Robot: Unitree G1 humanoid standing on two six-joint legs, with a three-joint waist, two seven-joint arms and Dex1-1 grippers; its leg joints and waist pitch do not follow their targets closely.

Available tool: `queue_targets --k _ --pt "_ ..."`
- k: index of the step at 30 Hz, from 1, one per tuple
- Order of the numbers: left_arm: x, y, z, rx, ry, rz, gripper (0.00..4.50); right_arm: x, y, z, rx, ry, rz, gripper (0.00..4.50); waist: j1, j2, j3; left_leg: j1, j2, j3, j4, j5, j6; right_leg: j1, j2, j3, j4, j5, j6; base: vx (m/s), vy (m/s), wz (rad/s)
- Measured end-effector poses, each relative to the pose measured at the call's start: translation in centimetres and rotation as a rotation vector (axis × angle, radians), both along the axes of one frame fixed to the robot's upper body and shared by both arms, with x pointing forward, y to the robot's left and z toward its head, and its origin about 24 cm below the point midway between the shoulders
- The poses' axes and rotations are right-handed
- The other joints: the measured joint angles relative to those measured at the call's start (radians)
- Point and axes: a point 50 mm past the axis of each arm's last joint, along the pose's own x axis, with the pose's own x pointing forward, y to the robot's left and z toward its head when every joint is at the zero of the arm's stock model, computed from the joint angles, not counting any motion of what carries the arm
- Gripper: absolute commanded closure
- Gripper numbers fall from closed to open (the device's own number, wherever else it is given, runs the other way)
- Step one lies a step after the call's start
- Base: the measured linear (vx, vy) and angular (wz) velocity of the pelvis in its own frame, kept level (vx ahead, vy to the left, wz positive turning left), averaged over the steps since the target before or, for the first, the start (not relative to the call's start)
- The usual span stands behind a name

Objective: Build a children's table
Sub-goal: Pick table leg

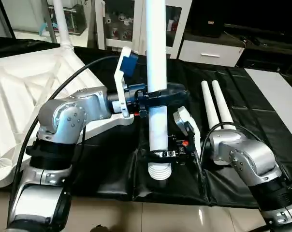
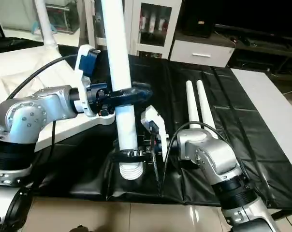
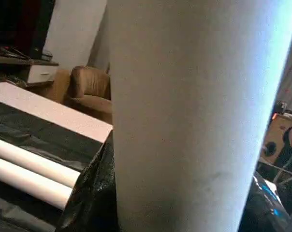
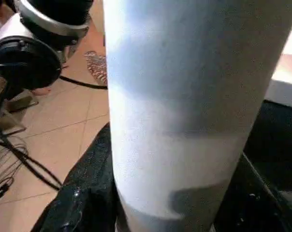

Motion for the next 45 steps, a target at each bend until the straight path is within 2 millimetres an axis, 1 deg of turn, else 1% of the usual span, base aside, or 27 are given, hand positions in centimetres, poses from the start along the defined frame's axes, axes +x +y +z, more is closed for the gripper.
queue_targets --k 2,4,7,11,15,18,20,23,25,27,29,31,32,34,35,38,41,44,45 --pt "0.3 0.3 0.3 -0.009 -0.004 0.046 2.75 0.4 0.3 0.3 0.023 -0.02 -0.03 1.88 -0.001 0.0 0.0 0.0 0.0 0.0 0.0 0.0 0.0 0.0 0.0 0.0 0.0 0.0 0.0 0.0 0.0 0.0" --pt "0.6 0.5 0.5 -0.024 0.001 0.088 2.76 0.6 0.4 0.5 0.026 -0.04 -0.055 1.81 -0.002 0.0 0.0 0.0 0.0 0.0 0.0 0.0 0.0 0.0 0.0 0.0 0.0 0.0 0.0 0.0 0.0 0.0" --pt "0.8 0.6 0.5 -0.03 0.003 0.113 2.76 0.9 0.8 0.9 0.037 -0.069 -0.069 1.51 -0.002 0.0 0.0 0.0 0.0 0.0 0.0 0.0 0.0 0.0 0.0 0.0 0.0 0.0 0.0 0.0 0.0 0.0" --pt "1.7 0.7 0.7 0.02 -0.019 0.242 2.76 1.9 1.0 1.5 0.076 -0.075 -0.18 1.48 0.0 0.0 0.0 -0.001 0.0 -0.001 0.0 0.001 -0.001 0.0 0.0 -0.001 0.0 0.0 -0.001 0.0 0.0 0.0" --pt "2.1 -0.1 1.5 0.097 -0.086 0.327 2.76 2.6 0.6 2.0 0.098 -0.081 -0.255 1.48 0.0 0.0 0.0 0.0 0.0 -0.001 0.0 0.0 -0.001 0.0 0.0 0.0 0.0 0.0 0.0 0.0 0.0 0.0" --pt "2.4 -0.6 1.2 0.153 -0.1 0.414 2.76 3.1 0.6 1.7 0.097 -0.065 -0.33 1.48 -0.003 0.0 0.0 -0.001 0.0 -0.001 0.0 0.001 -0.001 0.0 0.0 -0.001 0.0 0.0 0.0 0.0 0.0 0.0" --pt "2.7 -0.6 1.0 0.177 -0.098 0.46 2.76 3.3 0.8 1.7 0.083 -0.074 -0.361 1.48 -0.004 0.0 0.0 -0.001 0.0 -0.001 0.0 0.001 -0.002 -0.001 0.0 -0.001 0.0 0.0 0.0 0.0 0.0 0.0" --pt "3.6 0.1 0.6 0.259 -0.111 0.625 2.77 4.3 1.4 2.2 0.052 -0.149 -0.429 1.48 -0.014 0.0 0.0 -0.001 0.0 -0.001 -0.001 0.002 -0.003 -0.001 0.0 -0.001 0.0 0.001 0.0 0.0 0.0 0.0" --pt "3.9 0.3 0.4 0.285 -0.116 0.69 2.77 4.7 1.9 2.2 0.038 -0.18 -0.47 1.48 -0.014 0.0 0.0 -0.001 0.0 -0.002 -0.001 0.002 -0.003 -0.001 0.0 -0.001 0.0 0.0 0.0 0.0 0.0 0.0" --pt "4.5 0.5 0.0 0.307 -0.118 0.771 2.77 5.6 2.9 1.9 0.01 -0.203 -0.55 1.48 -0.018 0.0 0.0 -0.002 0.0 -0.002 0.0 0.002 -0.003 -0.002 0.0 -0.001 0.0 0.0 0.0 0.0 0.0 0.0" --pt "4.8 0.5 -0.2 0.324 -0.123 0.828 2.77 6.0 3.6 1.6 -0.009 -0.209 -0.595 1.48 -0.017 0.0 0.0 -0.003 0.0 -0.002 0.0 0.002 -0.003 -0.002 0.0 -0.001 0.0 0.0 0.0 0.0 0.0 0.0" --pt "5.0 0.5 -0.3 0.33 -0.121 0.868 2.77 6.2 3.9 1.5 -0.014 -0.211 -0.615 1.48 -0.014 0.0 0.0 -0.003 0.0 -0.002 -0.001 0.002 -0.002 -0.002 0.0 -0.001 0.0 0.0 0.001 0.0 0.0 0.0" --pt "5.2 0.6 -0.2 0.325 -0.108 0.905 2.77 6.4 4.3 1.5 -0.015 -0.221 -0.635 1.48 -0.016 0.0 0.0 -0.004 0.0 -0.002 -0.001 0.002 -0.002 -0.003 0.0 -0.001 0.0 0.0 0.001 0.0 0.0 0.0" --pt "5.3 0.5 0.0 0.317 -0.105 0.924 2.77 6.5 4.5 1.3 -0.014 -0.223 -0.65 1.48 -0.015 0.0 0.0 -0.005 0.0 -0.002 -0.001 0.002 -0.002 -0.004 0.0 -0.001 0.0 0.0 0.001 0.0 0.0 0.0" --pt "5.4 0.5 0.1 0.307 -0.101 0.93 2.77 6.6 4.7 1.3 -0.007 -0.217 -0.661 1.74 -0.015 0.0 0.0 -0.005 0.0 -0.002 -0.001 0.002 -0.002 -0.004 0.0 -0.001 0.0 0.0 0.001 0.0 0.0 0.0" --pt "5.3 0.3 0.2 0.3 -0.098 0.927 2.77 6.7 4.9 1.0 -0.002 -0.204 -0.663 1.86 -0.016 0.0 0.0 -0.005 0.0 -0.001 -0.001 0.002 -0.002 -0.004 0.0 -0.001 0.0 0.0 0.0 0.0 0.0 0.0" --pt "5.4 0.3 0.2 0.298 -0.094 0.936 2.77 6.7 5.0 0.9 0.003 -0.204 -0.658 2.25 -0.016 0.0 0.0 -0.004 0.0 -0.001 -0.001 0.002 -0.002 -0.004 0.0 -0.001 0.0 0.0 0.0 0.0 0.0 0.0" --pt "5.4 0.4 0.2 0.294 -0.091 0.942 2.77 6.6 5.1 0.9 0.008 -0.207 -0.653 2.31 -0.016 0.0 0.0 -0.004 0.0 -0.001 -0.001 0.002 -0.003 -0.004 0.0 -0.001 0.0 0.0 0.0 0.0 0.0 0.0" --pt "5.4 0.4 0.2 0.292 -0.089 0.943 2.77 6.6 5.1 0.9 0.009 -0.209 -0.653 2.48 -0.016 0.0 0.0 -0.004 0.0 -0.001 -0.001 0.002 -0.003 -0.004 0.0 -0.001 0.0 0.0 0.0 0.0 0.0 0.0"
